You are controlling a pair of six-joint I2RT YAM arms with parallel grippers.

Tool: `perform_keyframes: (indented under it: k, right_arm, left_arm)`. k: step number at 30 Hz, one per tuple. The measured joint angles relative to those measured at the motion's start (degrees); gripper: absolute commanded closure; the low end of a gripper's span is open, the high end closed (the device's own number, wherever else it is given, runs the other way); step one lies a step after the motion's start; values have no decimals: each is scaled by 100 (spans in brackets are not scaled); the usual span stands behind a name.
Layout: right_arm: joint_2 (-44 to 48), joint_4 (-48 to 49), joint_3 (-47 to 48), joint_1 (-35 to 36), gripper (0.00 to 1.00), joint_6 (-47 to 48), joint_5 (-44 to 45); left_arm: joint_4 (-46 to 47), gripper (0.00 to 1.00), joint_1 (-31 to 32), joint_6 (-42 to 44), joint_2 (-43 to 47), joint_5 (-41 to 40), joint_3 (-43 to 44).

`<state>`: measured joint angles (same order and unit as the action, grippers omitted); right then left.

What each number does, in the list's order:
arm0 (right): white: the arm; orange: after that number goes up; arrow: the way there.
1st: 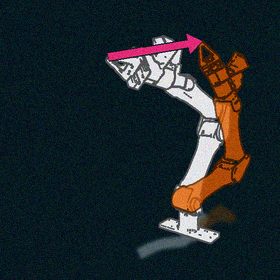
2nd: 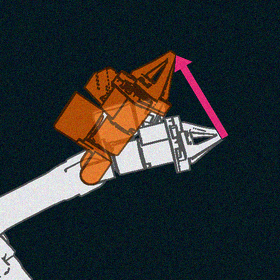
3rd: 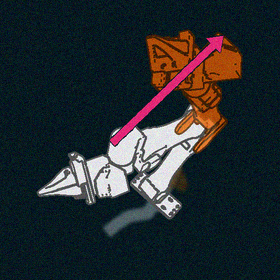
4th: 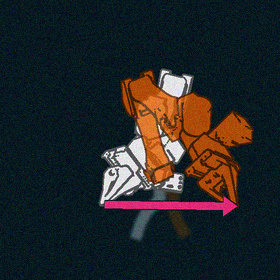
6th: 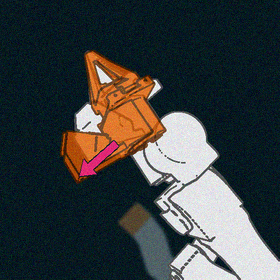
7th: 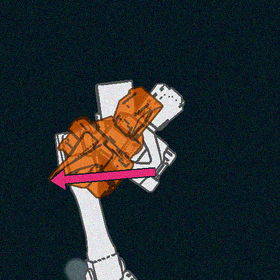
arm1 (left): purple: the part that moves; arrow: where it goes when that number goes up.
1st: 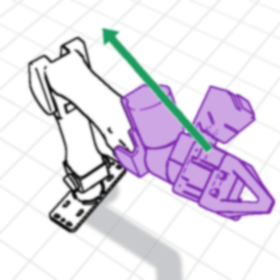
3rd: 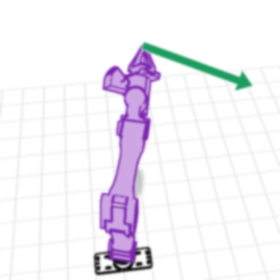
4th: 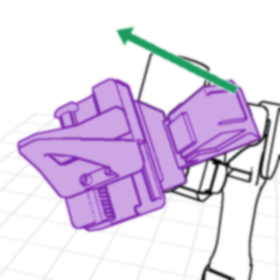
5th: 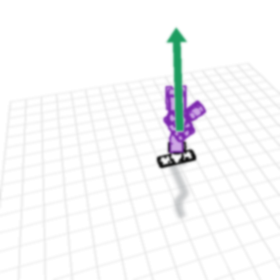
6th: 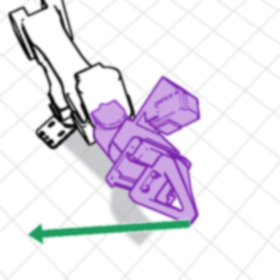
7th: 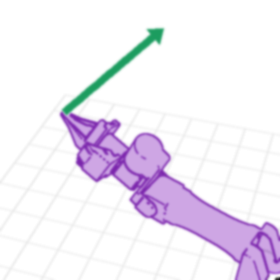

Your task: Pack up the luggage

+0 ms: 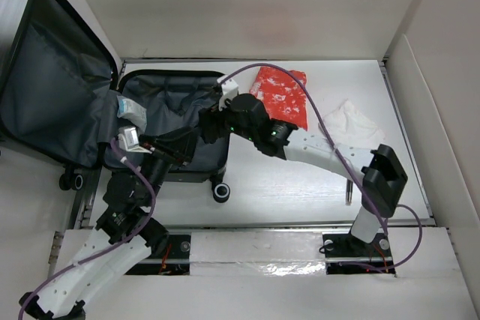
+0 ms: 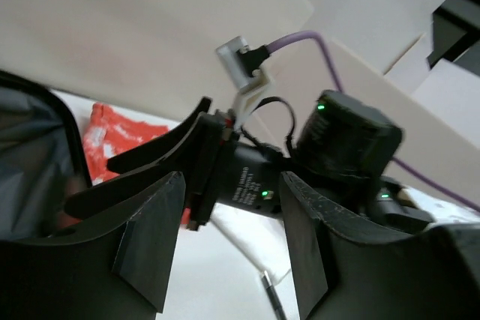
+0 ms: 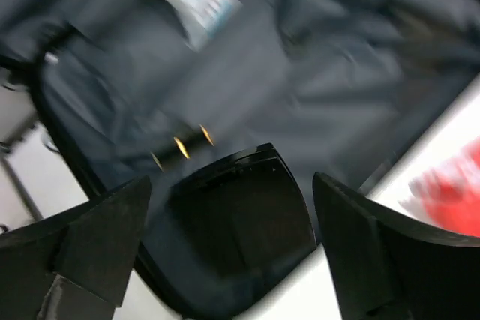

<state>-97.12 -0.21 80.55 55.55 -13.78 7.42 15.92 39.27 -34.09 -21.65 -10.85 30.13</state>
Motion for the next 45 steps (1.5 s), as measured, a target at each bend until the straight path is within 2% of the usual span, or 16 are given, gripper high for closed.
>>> perform_keyframes:
  k: [4,5,8,9,10,12,16,18,21,23,26,31,32,35,39,45]
  right_arm:
    - [-225,251,208,-48,1,11,-348]
    - [-136,313,90,-107,6,13,-365]
    - [542,435,-754,-402,41,-63,-282]
    - [907,479,-1207,-601,76,-140,-208]
    - [1300,468,-1661,-833,87,-201,-114]
    - [2090,538,-2592,-1469,99,-463,160]
    - [3783,299,-4428,-2723,99,-852,713]
    - [4656,-153,-4977,-3246,97,-940,890]
    - [5591,-756,-5080,-3921,93,-920,1099]
    - [6006,-1134,-4861,-4339,90,-846,1202]
    - [6323,-1593,-4216,-4929,75,-678,1113]
    - [6507,-1956,-2673,-5292,63,-376,442]
    - [6489,-1998,-2312,-5292,63,-313,247]
    - [6411,-2059,-1325,-5292,56,-199,-424]
    - [6452,-2170,-745,-5292,55,-83,-1193]
    - [6446,-2736,-398,-5292,55,101,-1851]
  left_arm:
    - [256,50,-2,-2,372,-2,-129]
    - [302,51,-2,0,380,20,-136]
    - [411,64,-2,35,225,133,-144]
    - [446,77,-2,42,114,188,-144]
    - [490,83,-2,46,-44,262,-129]
    - [546,100,-2,101,-479,472,-72]
    - [778,100,22,232,-1679,1128,199]
    - [999,100,203,332,-2430,1375,446]
    - [1130,100,1217,673,-3692,1027,1021]
    - [1036,100,2146,975,-4594,577,1543]
    - [964,100,3008,1233,-5713,256,2181]
    - [846,81,3176,1283,-6922,149,2776]
    - [734,80,3191,1290,-7226,92,3049]
    - [437,64,3353,1351,-8240,-63,4092]
    - [-9,48,3648,1397,-9416,-120,5407]
    - [-697,44,3880,1421,-10856,-142,7128]
